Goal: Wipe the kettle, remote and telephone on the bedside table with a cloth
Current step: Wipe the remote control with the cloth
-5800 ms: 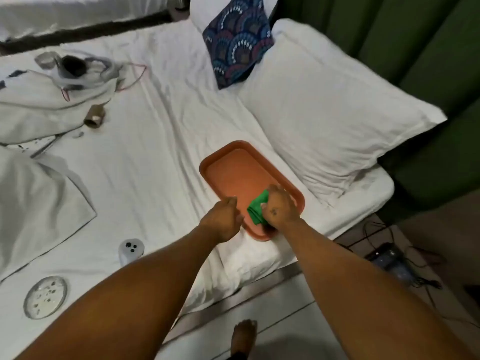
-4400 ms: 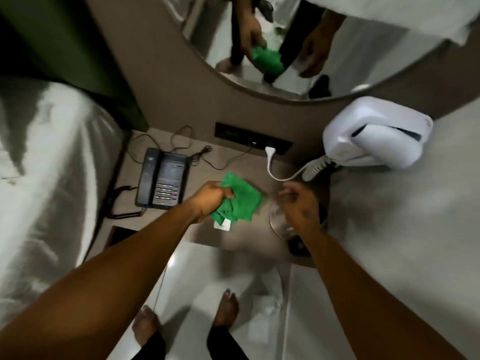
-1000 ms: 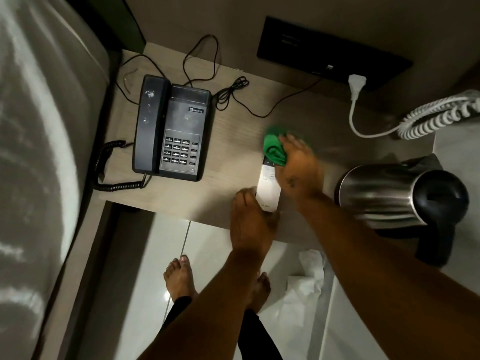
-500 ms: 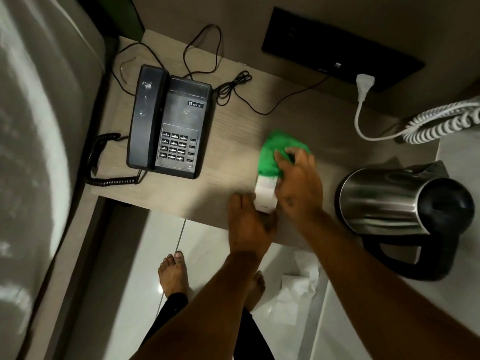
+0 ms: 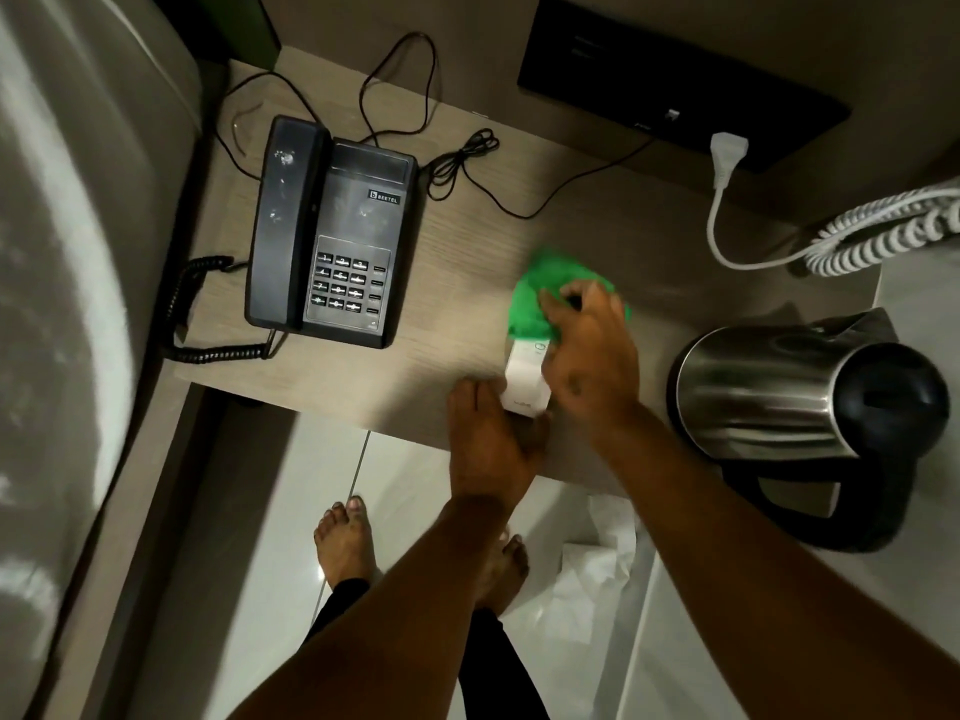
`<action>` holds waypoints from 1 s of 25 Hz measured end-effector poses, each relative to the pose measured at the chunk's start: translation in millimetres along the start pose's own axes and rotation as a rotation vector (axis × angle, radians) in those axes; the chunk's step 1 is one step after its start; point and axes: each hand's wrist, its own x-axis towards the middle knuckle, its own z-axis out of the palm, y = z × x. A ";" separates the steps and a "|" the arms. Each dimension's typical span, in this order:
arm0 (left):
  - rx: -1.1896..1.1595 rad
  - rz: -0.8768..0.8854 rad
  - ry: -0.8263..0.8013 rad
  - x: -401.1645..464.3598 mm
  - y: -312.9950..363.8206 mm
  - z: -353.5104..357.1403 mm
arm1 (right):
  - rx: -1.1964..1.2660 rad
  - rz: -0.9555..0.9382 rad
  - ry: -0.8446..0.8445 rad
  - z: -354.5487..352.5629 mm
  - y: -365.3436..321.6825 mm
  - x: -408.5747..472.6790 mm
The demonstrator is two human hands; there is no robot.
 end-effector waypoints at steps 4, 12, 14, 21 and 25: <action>0.005 0.003 0.010 1.3 -1.6 2.3 | -0.016 0.071 -0.016 -4.9 -2.5 24.8; -0.027 0.029 0.037 0.7 -2.2 2.9 | 0.057 0.083 -0.109 5.6 -5.3 -43.0; -0.021 0.038 0.054 0.4 -3.7 4.4 | 0.041 0.114 -0.026 -0.7 -6.6 -12.1; -0.045 0.026 0.031 -0.4 1.6 2.4 | -0.001 0.157 -0.153 -2.8 -12.9 -27.8; -0.042 0.031 -0.037 0.1 8.4 -11.3 | 0.061 0.275 -0.160 -14.6 -15.6 -29.8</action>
